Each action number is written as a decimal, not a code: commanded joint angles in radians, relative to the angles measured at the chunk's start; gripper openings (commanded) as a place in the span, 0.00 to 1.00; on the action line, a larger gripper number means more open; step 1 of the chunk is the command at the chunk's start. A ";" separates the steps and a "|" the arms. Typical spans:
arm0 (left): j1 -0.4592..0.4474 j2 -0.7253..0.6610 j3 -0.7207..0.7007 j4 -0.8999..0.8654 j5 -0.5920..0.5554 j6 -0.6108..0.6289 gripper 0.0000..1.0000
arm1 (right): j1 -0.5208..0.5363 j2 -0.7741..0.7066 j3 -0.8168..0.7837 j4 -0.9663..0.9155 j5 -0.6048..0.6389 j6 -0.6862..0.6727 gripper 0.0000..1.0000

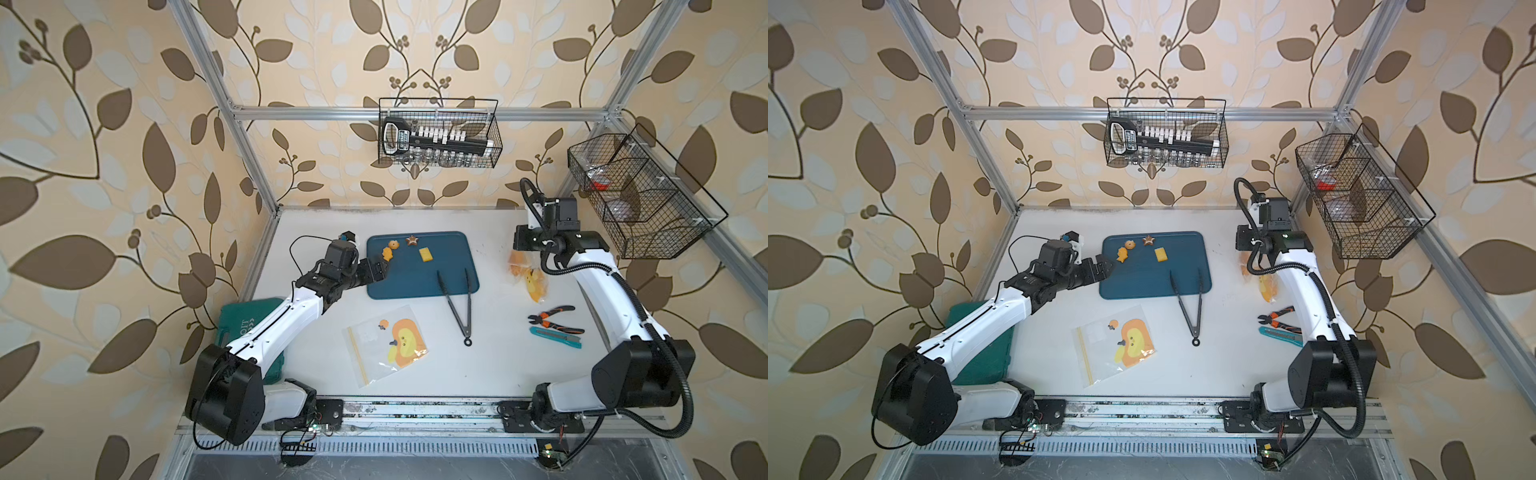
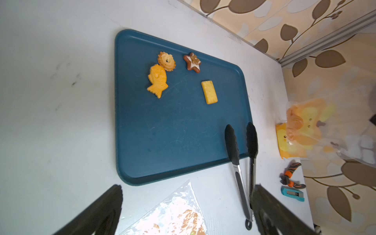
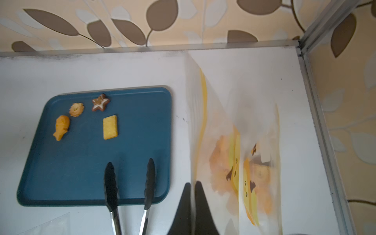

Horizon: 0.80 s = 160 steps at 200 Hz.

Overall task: Put the cookies into a resealable bag to prevent moisture
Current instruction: Place the ziploc bag at the center of the board, then pick up the ziploc bag from the center of the board.

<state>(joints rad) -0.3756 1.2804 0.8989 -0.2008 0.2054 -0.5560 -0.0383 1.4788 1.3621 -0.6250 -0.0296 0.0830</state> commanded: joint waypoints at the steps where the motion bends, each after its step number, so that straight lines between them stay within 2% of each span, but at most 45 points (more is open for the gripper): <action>1: -0.023 -0.007 -0.003 -0.019 0.032 -0.037 0.99 | -0.056 0.049 -0.050 0.020 -0.004 0.011 0.00; 15: -0.023 -0.014 -0.008 -0.055 -0.001 -0.050 0.99 | -0.081 0.067 -0.069 0.026 -0.005 0.012 0.00; 17: -0.023 -0.015 -0.007 -0.063 -0.009 -0.051 0.99 | -0.082 0.068 -0.071 0.028 -0.003 0.013 0.03; 27: -0.022 -0.019 -0.001 -0.108 -0.049 -0.053 0.99 | -0.086 0.067 -0.076 0.033 0.010 0.011 0.29; 32: -0.023 -0.022 0.001 -0.132 -0.072 -0.053 0.99 | -0.085 0.059 -0.081 0.042 0.010 0.007 0.47; 39: -0.023 -0.030 0.004 -0.158 -0.104 -0.057 0.99 | -0.085 0.039 -0.090 0.064 0.004 0.010 0.64; 45: -0.023 -0.034 0.007 -0.184 -0.133 -0.061 0.99 | -0.083 0.015 -0.098 0.083 0.005 0.016 0.75; 54: -0.023 -0.042 0.016 -0.230 -0.183 -0.065 0.99 | -0.073 -0.025 -0.109 0.115 0.019 0.018 0.83; 66: -0.023 -0.057 0.024 -0.292 -0.254 -0.072 0.99 | -0.032 -0.096 -0.126 0.151 0.088 0.006 0.84; 84: -0.027 -0.082 0.040 -0.390 -0.353 -0.082 0.99 | 0.089 -0.186 -0.164 0.195 0.227 -0.022 0.84; 95: -0.036 -0.101 0.039 -0.438 -0.397 -0.094 0.99 | 0.162 -0.224 -0.184 0.201 0.254 0.002 0.83; 120: -0.096 -0.145 0.016 -0.517 -0.447 -0.129 0.99 | 0.403 -0.265 -0.261 0.240 0.321 0.089 0.80; 144: -0.178 -0.175 0.000 -0.614 -0.482 -0.184 0.99 | 0.645 -0.228 -0.326 0.295 0.271 0.192 0.76; 160: -0.221 -0.194 -0.014 -0.684 -0.489 -0.233 0.99 | 0.771 -0.184 -0.379 0.372 0.212 0.262 0.73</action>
<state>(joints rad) -0.5442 1.1240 0.8997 -0.7300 -0.2157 -0.7010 0.5869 1.2308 1.0664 -0.3309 0.2272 0.2127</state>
